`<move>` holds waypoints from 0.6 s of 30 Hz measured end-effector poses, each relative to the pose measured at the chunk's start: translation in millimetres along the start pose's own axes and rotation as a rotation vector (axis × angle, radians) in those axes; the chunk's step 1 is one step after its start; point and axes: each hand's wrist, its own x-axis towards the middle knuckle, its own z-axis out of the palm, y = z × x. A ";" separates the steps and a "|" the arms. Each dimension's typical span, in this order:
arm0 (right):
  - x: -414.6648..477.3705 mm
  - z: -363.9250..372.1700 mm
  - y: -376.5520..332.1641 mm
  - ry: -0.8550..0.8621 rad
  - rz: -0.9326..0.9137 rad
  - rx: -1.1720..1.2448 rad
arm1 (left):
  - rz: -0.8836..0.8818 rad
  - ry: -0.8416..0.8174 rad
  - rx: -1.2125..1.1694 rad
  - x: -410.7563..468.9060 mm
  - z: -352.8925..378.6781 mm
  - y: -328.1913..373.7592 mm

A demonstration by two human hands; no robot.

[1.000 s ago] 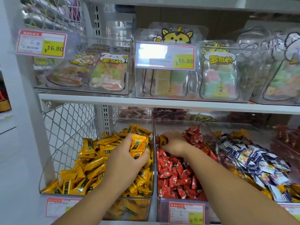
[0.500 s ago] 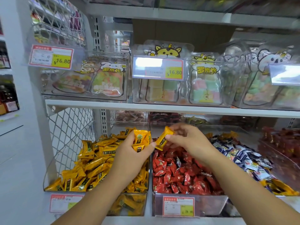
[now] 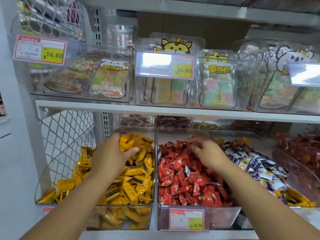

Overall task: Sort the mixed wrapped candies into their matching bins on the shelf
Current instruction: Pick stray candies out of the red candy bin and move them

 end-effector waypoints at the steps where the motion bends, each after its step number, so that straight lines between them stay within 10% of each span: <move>1: 1.5 4.9 1.8 -0.031 -0.018 -0.033 | 0.011 -0.037 0.009 2.7 1.1 -4.1; 8: 13.7 39.4 1.6 -0.310 0.006 -0.370 | 0.289 -0.188 0.075 -10.3 7.2 14.1; 14: 25.1 44.7 -2.5 -0.084 0.101 -0.367 | 0.416 -0.377 0.073 -30.6 19.1 16.3; 18: 30.3 46.4 -2.0 -0.367 0.097 -0.325 | 0.441 -0.373 0.063 -32.4 26.5 4.9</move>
